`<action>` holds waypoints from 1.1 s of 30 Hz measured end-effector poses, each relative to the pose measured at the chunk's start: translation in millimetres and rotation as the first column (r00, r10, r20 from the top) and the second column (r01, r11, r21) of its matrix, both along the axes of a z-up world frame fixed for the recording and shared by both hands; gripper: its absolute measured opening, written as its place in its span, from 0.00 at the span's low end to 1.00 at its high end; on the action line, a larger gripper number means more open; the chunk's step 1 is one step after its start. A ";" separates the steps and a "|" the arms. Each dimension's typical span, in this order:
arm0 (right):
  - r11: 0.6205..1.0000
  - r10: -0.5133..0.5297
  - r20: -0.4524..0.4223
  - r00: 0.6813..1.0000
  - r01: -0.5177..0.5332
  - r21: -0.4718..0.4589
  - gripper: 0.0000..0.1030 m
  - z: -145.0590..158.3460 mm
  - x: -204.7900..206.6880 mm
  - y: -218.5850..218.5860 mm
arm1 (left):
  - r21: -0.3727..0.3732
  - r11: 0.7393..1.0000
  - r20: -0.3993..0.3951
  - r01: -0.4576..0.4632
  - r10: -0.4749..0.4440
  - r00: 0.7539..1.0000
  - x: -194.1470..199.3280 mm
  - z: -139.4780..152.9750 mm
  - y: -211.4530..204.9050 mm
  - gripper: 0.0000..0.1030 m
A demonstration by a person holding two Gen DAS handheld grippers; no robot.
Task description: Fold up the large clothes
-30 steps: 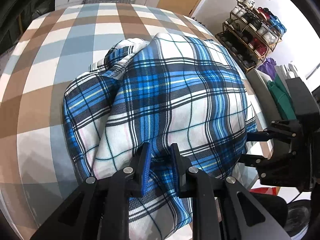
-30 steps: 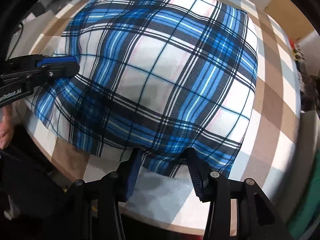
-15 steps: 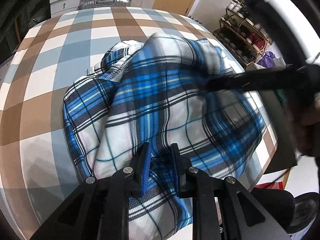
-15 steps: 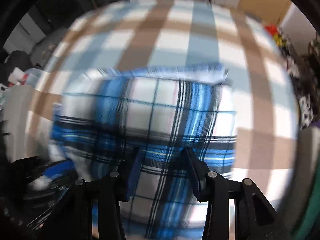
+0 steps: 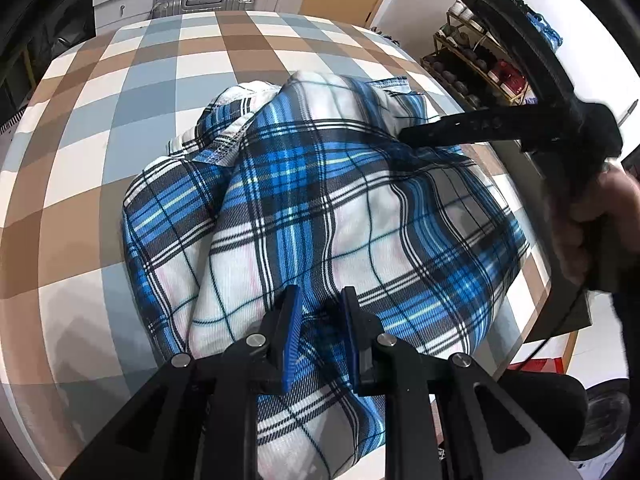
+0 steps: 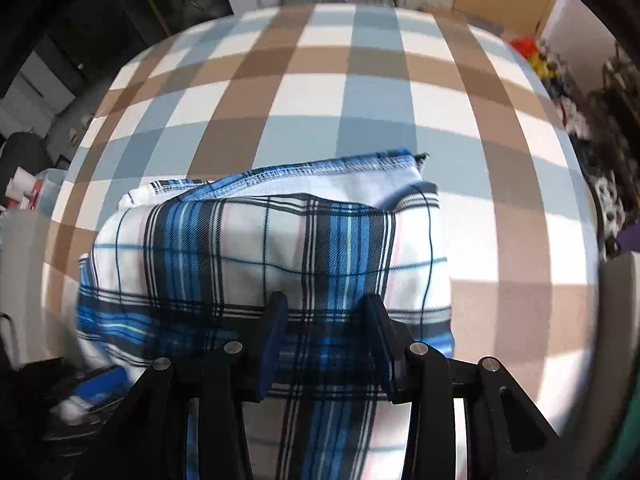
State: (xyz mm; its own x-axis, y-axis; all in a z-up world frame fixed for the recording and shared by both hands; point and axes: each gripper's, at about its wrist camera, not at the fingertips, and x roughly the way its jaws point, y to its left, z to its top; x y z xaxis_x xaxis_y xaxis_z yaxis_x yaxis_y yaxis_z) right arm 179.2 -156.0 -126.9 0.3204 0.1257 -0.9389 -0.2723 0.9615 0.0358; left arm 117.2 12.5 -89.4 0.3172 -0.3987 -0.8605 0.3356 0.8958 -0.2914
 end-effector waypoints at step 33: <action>0.701 -0.154 -0.073 0.985 0.161 0.694 0.67 -20.8 -125.7 -86.8 | -0.182 0.981 -0.026 -0.066 0.062 0.998 -10.3 50.0 -2.5 0.57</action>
State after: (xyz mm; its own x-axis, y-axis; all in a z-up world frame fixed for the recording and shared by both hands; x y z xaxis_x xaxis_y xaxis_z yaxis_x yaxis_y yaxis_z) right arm 53.5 -242.8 -147.7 0.3880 0.6923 -0.6084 -0.1154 0.6914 0.7132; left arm 106.9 10.0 -39.4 0.3300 -0.5292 -0.7817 0.2717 0.8463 -0.4583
